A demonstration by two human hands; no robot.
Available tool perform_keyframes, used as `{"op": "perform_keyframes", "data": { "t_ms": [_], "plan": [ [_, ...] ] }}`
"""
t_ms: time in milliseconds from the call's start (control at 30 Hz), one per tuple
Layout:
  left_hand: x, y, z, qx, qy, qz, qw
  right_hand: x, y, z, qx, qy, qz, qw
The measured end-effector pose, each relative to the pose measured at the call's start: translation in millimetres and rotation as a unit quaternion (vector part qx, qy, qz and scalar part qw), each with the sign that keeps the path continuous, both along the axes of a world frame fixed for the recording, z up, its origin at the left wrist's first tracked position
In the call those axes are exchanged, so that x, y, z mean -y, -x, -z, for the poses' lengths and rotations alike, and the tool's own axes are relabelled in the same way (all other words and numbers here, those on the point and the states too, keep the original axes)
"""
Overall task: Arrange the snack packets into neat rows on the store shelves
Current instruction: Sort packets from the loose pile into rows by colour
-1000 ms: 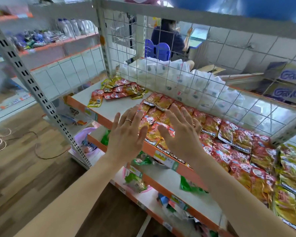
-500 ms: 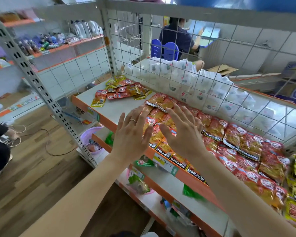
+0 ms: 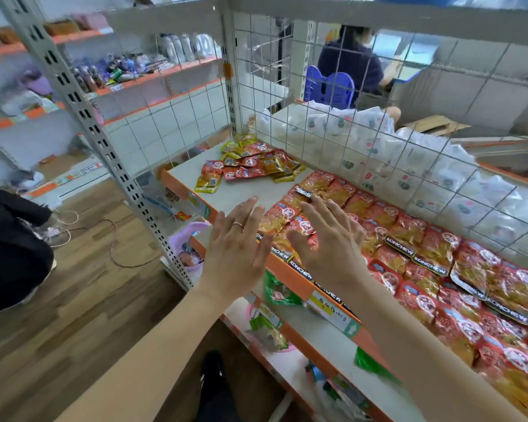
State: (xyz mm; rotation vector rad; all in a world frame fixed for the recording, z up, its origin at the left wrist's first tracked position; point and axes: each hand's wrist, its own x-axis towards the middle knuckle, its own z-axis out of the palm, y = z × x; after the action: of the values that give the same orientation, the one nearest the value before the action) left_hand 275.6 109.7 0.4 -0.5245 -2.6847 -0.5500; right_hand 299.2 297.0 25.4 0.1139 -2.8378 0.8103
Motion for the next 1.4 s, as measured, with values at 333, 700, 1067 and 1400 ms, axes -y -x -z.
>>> {"op": "perform_keyframes", "data": {
  "t_ms": [333, 700, 1067, 1400],
  "plan": [
    [62, 96, 26, 0.039, -0.012, 0.010, 0.999, 64, 93, 7, 0.027, -0.034, 0.013, 0.999],
    [123, 233, 55, 0.055, 0.003, 0.020, 0.998, 139, 209, 10, 0.069, -0.054, 0.030, 0.996],
    [129, 317, 69, 0.059, -0.122, 0.065, 0.989, 154, 297, 32, 0.144, -0.084, 0.074, 0.983],
    [134, 316, 73, 0.059, -0.198, 0.027, 0.978, 166, 361, 57, 0.198, -0.124, 0.097, 0.967]
  ]
}}
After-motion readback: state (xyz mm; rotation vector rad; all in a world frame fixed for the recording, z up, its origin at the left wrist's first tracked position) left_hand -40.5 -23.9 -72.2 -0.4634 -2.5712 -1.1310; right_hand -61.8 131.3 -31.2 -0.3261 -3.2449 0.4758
